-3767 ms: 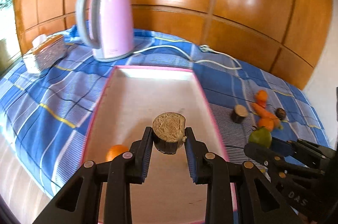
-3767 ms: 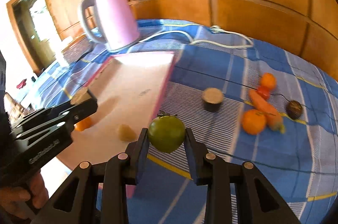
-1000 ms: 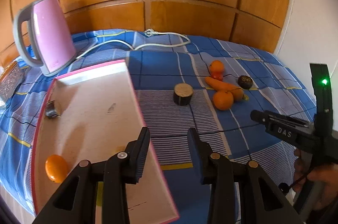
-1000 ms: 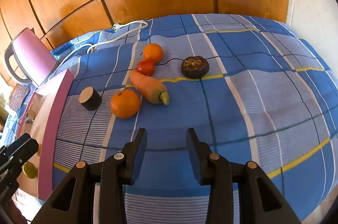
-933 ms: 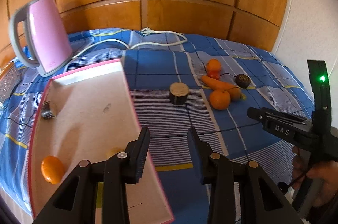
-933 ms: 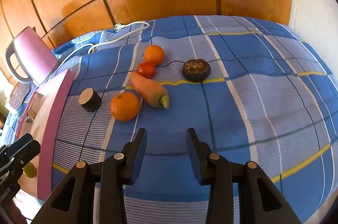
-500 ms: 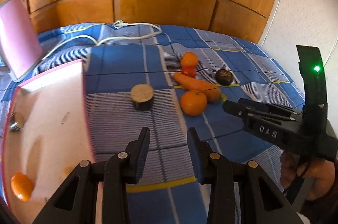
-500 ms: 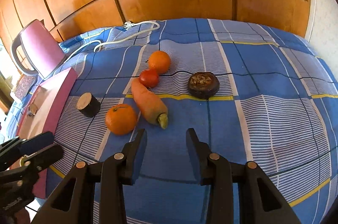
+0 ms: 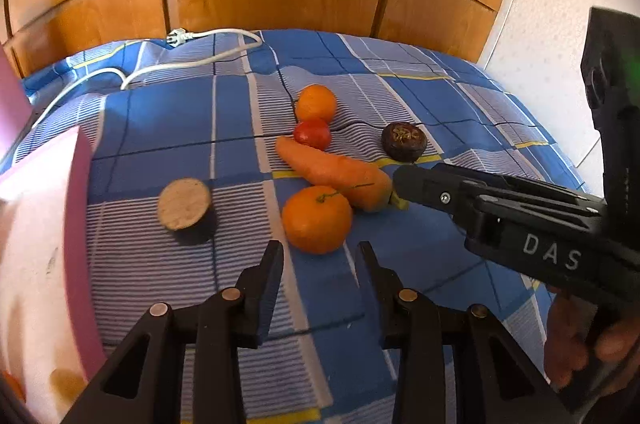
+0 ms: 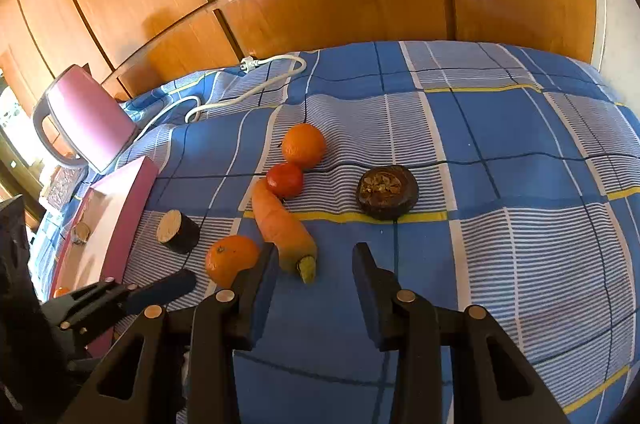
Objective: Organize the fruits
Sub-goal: 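Grasp the stemmed mandarin with left gripper while right gripper grasps the carrot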
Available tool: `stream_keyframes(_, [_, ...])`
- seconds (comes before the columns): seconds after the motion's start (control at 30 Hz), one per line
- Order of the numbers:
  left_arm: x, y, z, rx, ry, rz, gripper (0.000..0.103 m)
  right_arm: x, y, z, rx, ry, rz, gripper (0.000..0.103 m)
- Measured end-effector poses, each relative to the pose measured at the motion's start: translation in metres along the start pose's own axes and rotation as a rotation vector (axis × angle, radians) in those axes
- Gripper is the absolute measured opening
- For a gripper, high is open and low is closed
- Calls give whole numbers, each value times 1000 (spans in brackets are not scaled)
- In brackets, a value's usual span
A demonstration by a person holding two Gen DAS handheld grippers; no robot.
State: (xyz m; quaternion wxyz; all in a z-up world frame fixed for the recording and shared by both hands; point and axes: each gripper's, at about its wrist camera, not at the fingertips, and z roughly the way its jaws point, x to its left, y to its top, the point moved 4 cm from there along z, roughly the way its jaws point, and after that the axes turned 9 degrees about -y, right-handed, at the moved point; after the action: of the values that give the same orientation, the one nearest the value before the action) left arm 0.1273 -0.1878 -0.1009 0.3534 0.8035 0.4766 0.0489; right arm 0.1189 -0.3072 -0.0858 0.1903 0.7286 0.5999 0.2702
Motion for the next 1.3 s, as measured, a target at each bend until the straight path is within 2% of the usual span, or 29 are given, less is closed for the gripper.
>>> stream_keyframes(0.23, [6, 7, 22, 0, 4, -20, 40, 6, 4, 9, 13, 30, -8, 39])
stream_keyframes(0.4, [13, 4, 13, -29, -24, -43, 35, 13, 8, 21, 40, 55, -40, 39])
stream_keyframes(0.67, [28, -15, -3, -45, 23, -94, 36, 32, 10, 48, 98, 66, -151, 41])
stream_keyframes(0.93, [30, -10, 4, -66, 63, -101, 36, 46, 4, 53, 53, 13, -333, 41])
stream_keyframes(1.03, [30, -10, 4, -73, 67, -105, 37, 44, 4, 54, 43, 40, -317, 48])
stream_keyframes(1.17, [32, -9, 6, -81, 68, -109, 37, 44, 5, 54, 37, 54, -301, 48])
stream_keyframes(1.27, [31, -10, 6, -89, 71, -106, 37, 44, 4, 54, 30, 42, -303, 44])
stream_keyframes(1.3, [31, -10, 6, -91, 74, -103, 37, 44, 4, 54, 26, 27, -304, 40])
